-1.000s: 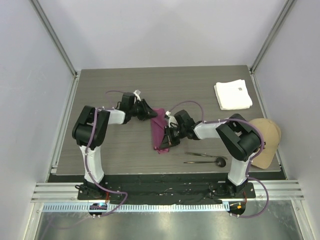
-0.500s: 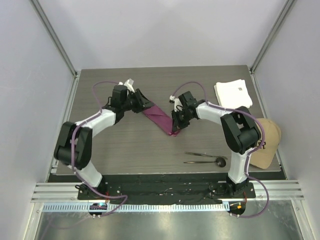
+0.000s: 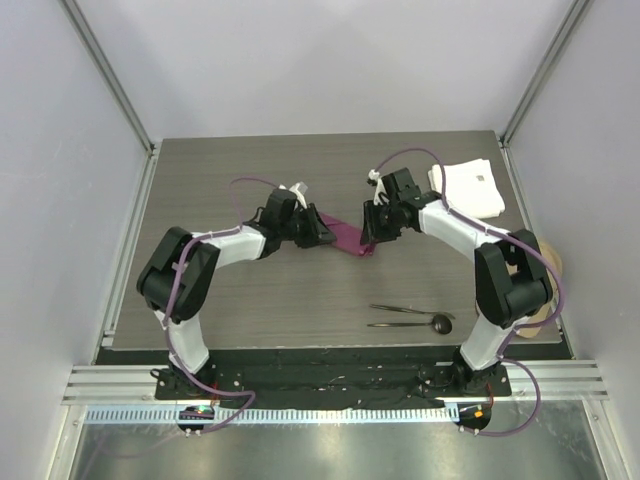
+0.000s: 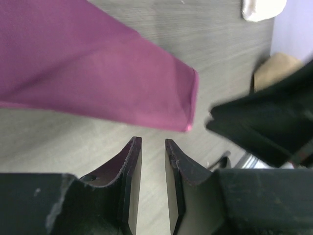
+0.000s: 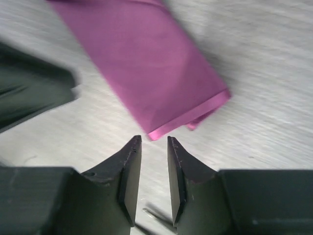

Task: Fold the napkin into a case and place the utensils inside
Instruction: Move the smaller rectangle-folded napkin to the center of the board.

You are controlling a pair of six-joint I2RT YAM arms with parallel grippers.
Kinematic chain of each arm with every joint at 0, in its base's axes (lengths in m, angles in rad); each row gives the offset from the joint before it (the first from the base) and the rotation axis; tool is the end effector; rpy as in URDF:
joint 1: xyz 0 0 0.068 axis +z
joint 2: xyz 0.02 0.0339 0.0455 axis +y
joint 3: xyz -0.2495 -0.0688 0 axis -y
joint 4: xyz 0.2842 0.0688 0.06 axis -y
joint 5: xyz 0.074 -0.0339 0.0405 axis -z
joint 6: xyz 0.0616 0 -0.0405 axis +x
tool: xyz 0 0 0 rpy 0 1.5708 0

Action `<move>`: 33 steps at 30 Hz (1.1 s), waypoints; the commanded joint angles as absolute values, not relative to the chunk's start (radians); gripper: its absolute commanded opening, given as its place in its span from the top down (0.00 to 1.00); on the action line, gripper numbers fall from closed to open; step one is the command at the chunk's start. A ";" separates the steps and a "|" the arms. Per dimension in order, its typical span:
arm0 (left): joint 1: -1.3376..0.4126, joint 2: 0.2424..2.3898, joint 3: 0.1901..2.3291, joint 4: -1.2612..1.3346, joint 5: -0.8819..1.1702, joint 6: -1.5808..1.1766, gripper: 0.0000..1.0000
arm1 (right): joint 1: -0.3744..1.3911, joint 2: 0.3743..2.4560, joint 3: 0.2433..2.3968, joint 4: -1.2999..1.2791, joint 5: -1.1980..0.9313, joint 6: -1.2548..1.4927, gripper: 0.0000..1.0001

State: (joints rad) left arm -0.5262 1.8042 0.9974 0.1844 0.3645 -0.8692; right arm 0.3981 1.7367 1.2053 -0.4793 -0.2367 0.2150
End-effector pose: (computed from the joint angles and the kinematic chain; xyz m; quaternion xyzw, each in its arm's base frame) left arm 0.3561 -0.2322 0.1158 -0.0678 0.8762 -0.4121 0.2405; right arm 0.3703 0.1714 0.1539 -0.1197 0.9473 0.1910 0.2274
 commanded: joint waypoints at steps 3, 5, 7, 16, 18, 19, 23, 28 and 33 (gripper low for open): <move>-0.529 1.882 1.097 0.275 0.330 -0.885 0.73 | 0.345 1.687 1.129 -0.329 -0.452 0.331 0.67; -0.529 1.887 1.106 0.270 0.327 -0.884 0.73 | 0.345 1.703 1.120 -0.293 -0.529 0.353 0.74; -0.529 1.893 1.115 0.268 0.327 -0.881 0.73 | 0.342 1.741 1.117 -0.241 -0.590 0.388 0.86; -0.528 1.966 1.132 0.216 0.296 -0.861 0.77 | 0.344 1.873 1.134 -0.080 -0.681 0.483 0.94; -0.526 1.977 1.129 0.201 0.284 -0.851 0.78 | 0.339 1.902 1.131 -0.048 -0.706 0.492 0.95; -0.526 1.988 1.124 0.196 0.273 -0.842 0.78 | 0.334 1.919 1.111 -0.040 -0.706 0.494 0.95; -0.525 2.016 1.123 0.166 0.252 -0.831 0.78 | 0.304 1.953 1.055 -0.006 -0.683 0.471 0.95; -0.525 2.003 1.100 0.167 0.256 -0.830 0.78 | 0.273 1.965 1.034 -0.029 -0.624 0.413 0.96; -0.517 1.907 1.124 0.152 0.322 -0.856 0.76 | 0.275 1.950 1.083 -0.110 -0.606 0.362 0.96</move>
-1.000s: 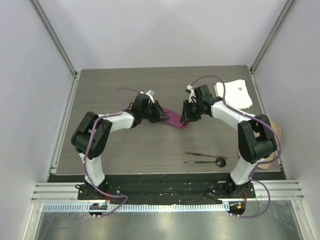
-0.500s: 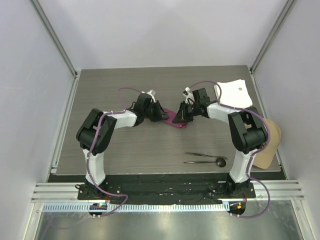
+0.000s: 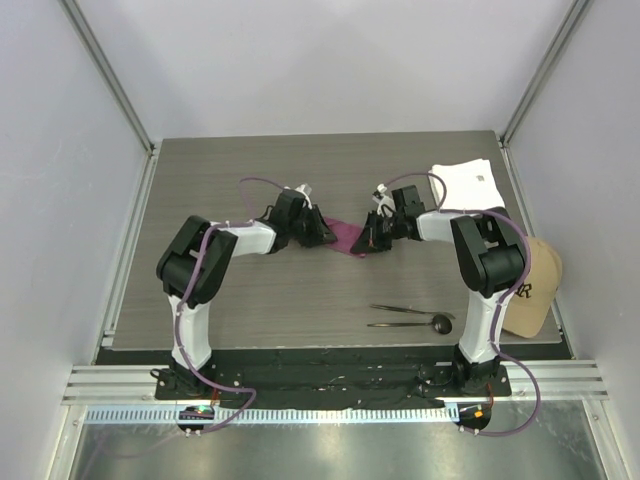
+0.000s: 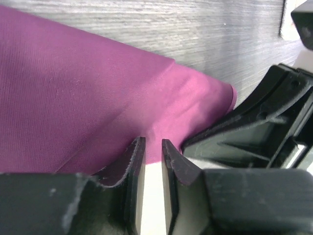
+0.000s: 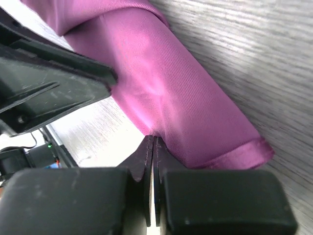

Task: Fold the napkin into a case and place the utensils inside
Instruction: Move the smaller rectangle-folded napkin to the center of the board.

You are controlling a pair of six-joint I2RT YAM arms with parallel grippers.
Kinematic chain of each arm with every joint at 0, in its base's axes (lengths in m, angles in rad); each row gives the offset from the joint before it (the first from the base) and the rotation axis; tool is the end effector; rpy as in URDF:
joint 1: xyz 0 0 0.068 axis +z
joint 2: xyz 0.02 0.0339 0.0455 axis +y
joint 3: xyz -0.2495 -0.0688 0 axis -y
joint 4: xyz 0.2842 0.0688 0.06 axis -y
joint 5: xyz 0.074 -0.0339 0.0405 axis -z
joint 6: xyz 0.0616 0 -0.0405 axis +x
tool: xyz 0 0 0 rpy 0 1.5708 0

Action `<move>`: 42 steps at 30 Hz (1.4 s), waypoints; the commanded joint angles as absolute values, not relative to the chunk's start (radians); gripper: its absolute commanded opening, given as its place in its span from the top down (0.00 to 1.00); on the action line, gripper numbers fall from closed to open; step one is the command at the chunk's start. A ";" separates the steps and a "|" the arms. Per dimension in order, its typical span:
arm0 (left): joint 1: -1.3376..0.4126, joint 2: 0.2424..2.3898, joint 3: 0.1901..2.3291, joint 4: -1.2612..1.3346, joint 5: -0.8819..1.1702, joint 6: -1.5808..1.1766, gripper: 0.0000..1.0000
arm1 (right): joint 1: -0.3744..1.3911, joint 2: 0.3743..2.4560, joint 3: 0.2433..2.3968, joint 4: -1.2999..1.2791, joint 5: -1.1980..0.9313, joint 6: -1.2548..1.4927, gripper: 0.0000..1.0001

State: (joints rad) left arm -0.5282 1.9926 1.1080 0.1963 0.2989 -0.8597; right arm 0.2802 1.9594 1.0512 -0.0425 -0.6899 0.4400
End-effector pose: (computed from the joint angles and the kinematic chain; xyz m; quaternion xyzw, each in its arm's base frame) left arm 0.3806 -0.2431 0.0749 -0.0848 0.8924 -0.3736 0.2385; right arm 0.3806 0.1503 0.0584 -0.0313 0.9016 0.4025 0.1552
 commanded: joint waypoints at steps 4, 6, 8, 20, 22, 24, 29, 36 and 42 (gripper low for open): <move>-0.448 1.841 1.135 0.196 0.402 -0.931 0.69 | 0.275 1.918 1.111 -0.120 -0.655 0.391 0.96; -0.417 1.822 1.126 0.198 0.403 -0.942 0.71 | 0.275 1.899 1.124 -0.120 -0.681 0.411 0.96; -0.370 1.809 1.120 0.177 0.397 -0.928 0.75 | 0.275 1.890 1.144 -0.114 -0.689 0.431 0.94; -0.259 1.878 1.049 0.184 0.371 -0.914 0.85 | 0.275 1.956 1.229 -0.089 -0.735 0.479 0.94; -0.259 1.882 1.039 0.207 0.377 -0.914 0.85 | 0.273 1.960 1.195 -0.077 -0.729 0.476 0.94; -0.259 1.888 1.008 0.224 0.379 -0.922 0.85 | 0.273 1.965 1.151 -0.057 -0.730 0.476 0.94; -0.255 1.908 0.962 0.236 0.353 -0.890 0.85 | 0.273 1.988 1.100 -0.018 -0.719 0.474 0.94; -0.264 1.861 0.985 0.183 0.325 -0.838 0.76 | 0.275 1.951 1.115 -0.074 -0.681 0.423 0.87; -0.377 1.636 1.032 0.003 0.221 -0.743 0.54 | 0.273 1.705 1.098 -0.253 -0.477 0.455 0.50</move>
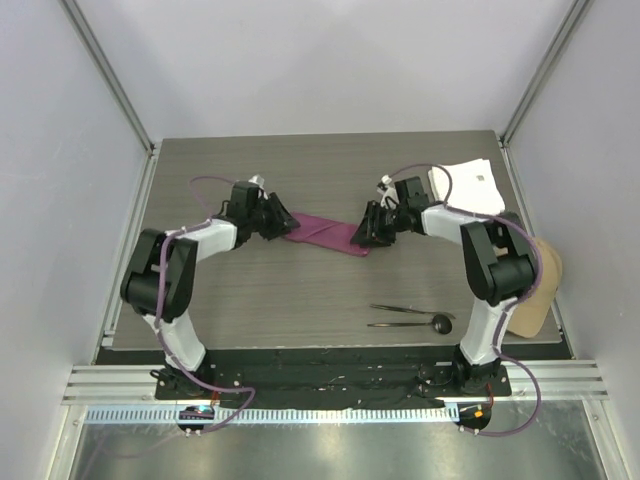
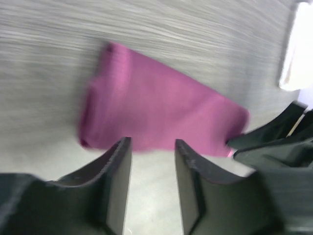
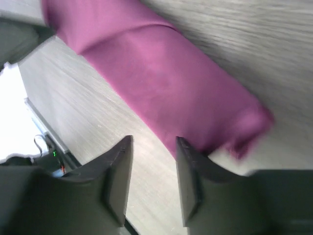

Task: Fold the napkin into a case and place the utensils inside
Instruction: Pick up the spoon from the corner of the board.

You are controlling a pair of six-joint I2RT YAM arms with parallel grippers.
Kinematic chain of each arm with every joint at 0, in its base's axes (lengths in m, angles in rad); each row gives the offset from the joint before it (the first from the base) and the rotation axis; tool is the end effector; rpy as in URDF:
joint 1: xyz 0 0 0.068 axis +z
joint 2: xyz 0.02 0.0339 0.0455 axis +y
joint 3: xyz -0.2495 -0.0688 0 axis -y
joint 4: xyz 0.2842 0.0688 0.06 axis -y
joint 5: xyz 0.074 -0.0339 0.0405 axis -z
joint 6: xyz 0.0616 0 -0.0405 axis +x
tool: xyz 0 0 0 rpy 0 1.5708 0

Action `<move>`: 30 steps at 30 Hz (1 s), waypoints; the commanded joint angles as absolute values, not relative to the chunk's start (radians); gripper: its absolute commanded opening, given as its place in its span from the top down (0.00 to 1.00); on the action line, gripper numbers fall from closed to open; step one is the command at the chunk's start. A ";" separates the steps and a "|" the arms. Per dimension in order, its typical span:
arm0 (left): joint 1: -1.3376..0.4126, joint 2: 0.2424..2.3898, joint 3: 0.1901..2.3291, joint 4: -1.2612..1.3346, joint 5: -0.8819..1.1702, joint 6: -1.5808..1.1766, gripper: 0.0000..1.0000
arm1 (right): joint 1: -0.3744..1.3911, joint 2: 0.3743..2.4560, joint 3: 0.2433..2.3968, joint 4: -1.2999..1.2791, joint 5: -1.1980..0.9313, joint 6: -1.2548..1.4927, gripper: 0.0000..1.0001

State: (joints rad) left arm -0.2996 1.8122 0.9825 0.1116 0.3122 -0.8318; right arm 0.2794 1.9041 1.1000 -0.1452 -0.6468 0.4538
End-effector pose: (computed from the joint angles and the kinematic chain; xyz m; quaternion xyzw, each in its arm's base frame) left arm 0.3915 -0.1408 0.0993 -0.1745 0.8847 -0.3385 0.2690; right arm 0.3874 0.1498 0.0861 -0.0182 0.9078 0.3864 0.1622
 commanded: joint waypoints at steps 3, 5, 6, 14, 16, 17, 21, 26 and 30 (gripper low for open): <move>-0.503 1.539 1.022 -0.051 0.158 -0.687 0.52 | 0.270 1.560 1.060 -0.369 -0.346 0.491 0.34; -0.621 1.479 0.979 -0.005 0.147 -0.629 0.51 | 0.212 1.478 1.037 -0.446 -0.356 0.509 0.27; -0.671 1.464 0.957 0.049 0.153 -0.599 0.51 | 0.184 1.450 1.014 -0.474 -0.376 0.512 0.01; -0.983 1.517 0.914 0.209 0.213 -0.287 0.53 | -0.027 1.152 0.957 -0.739 -0.201 0.509 0.00; -1.050 1.587 0.980 0.190 0.254 -0.238 0.53 | -0.067 1.151 0.998 -0.860 -0.116 0.523 0.00; -1.067 1.613 1.000 0.189 0.264 -0.227 0.51 | -0.081 1.150 1.032 -0.882 -0.092 0.520 0.00; -1.144 1.773 1.132 0.111 0.259 -0.147 0.50 | -0.098 1.126 1.120 -0.978 0.067 0.505 0.00; -1.196 1.946 1.316 -0.029 0.224 -0.032 0.49 | -0.106 1.051 1.180 -1.008 0.080 0.497 0.00; -1.210 2.008 1.376 -0.083 0.233 -0.008 0.50 | -0.106 1.037 1.204 -1.029 0.054 0.486 0.00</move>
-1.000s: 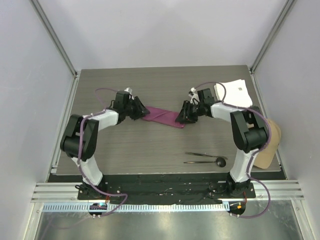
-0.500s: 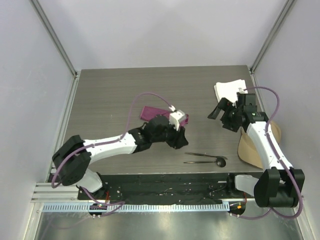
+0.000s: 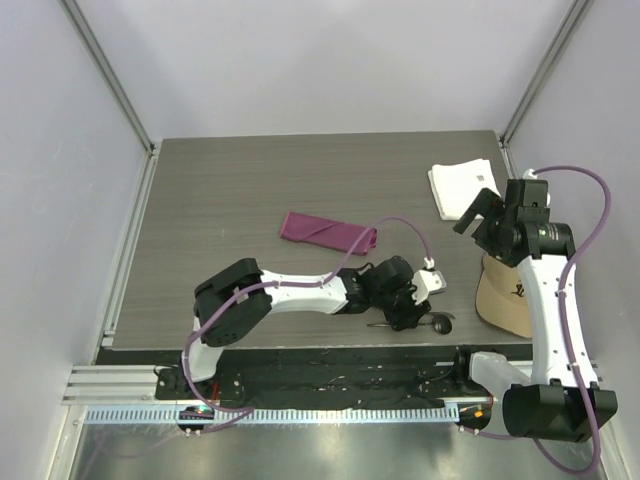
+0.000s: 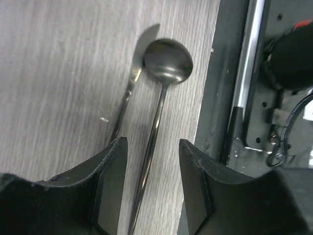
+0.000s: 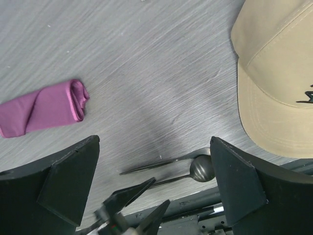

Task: Fold the napkin into a case and place the utensils inside
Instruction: Pick up the spoon from the corner of the board.

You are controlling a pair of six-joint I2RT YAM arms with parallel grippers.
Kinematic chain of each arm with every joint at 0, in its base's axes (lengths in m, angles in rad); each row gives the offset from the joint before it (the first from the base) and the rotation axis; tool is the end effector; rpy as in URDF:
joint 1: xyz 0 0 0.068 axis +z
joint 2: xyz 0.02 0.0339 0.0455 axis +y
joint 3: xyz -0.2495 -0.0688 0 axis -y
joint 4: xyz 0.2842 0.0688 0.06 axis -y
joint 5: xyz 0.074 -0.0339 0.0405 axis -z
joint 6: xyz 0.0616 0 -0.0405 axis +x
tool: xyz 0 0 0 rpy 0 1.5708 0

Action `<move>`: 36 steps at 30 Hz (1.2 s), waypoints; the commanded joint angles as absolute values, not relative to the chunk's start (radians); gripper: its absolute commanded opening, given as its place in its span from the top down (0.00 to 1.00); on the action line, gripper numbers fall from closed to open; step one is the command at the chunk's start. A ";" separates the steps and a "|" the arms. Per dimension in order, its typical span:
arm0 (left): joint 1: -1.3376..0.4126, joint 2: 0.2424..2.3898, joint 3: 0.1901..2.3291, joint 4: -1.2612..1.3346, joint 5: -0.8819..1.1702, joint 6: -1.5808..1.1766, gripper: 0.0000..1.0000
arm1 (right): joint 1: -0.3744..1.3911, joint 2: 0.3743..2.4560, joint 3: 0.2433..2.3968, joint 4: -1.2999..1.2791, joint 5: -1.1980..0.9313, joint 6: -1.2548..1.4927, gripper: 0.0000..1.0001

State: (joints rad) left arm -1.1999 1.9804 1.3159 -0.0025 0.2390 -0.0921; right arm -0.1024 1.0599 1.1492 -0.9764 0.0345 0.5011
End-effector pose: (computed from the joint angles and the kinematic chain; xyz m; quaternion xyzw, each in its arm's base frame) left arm 0.1623 -0.4575 0.1315 0.5141 0.7323 -0.3466 0.2816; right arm 0.2598 -0.0288 0.3112 0.2855 0.8977 0.0504 0.3318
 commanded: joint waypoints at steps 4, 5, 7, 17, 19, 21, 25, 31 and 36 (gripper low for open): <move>-1.232 2.046 1.407 -0.113 0.215 -0.005 0.51 | -0.106 1.031 1.190 -1.014 -0.032 0.494 0.00; -1.235 2.065 1.416 -0.121 0.209 -0.005 0.51 | -0.106 1.032 1.184 -1.012 -0.043 0.494 0.00; -1.242 2.088 1.443 -0.143 0.206 -0.005 0.52 | -0.106 1.034 1.180 -1.006 -0.069 0.494 0.00; -1.259 2.226 1.583 -0.281 0.123 -0.005 0.71 | -0.106 1.011 1.137 -0.974 -0.121 0.488 0.00; -1.264 2.246 1.601 -0.305 0.107 -0.005 0.78 | -0.106 1.009 1.115 -0.966 -0.141 0.479 0.00; -1.262 2.252 1.614 -0.325 0.103 -0.005 0.91 | -0.106 1.005 1.101 -0.956 -0.140 0.468 0.00; -1.262 2.208 1.598 -0.325 0.138 -0.005 1.00 | -0.106 0.991 1.071 -0.937 -0.134 0.430 0.00; -1.204 2.073 1.534 -0.244 0.293 -0.118 1.00 | -0.107 0.962 0.959 -0.850 -0.130 0.434 0.00; -1.103 1.962 1.442 -0.172 0.452 -0.239 1.00 | -0.107 0.962 0.855 -0.761 -0.236 0.474 0.00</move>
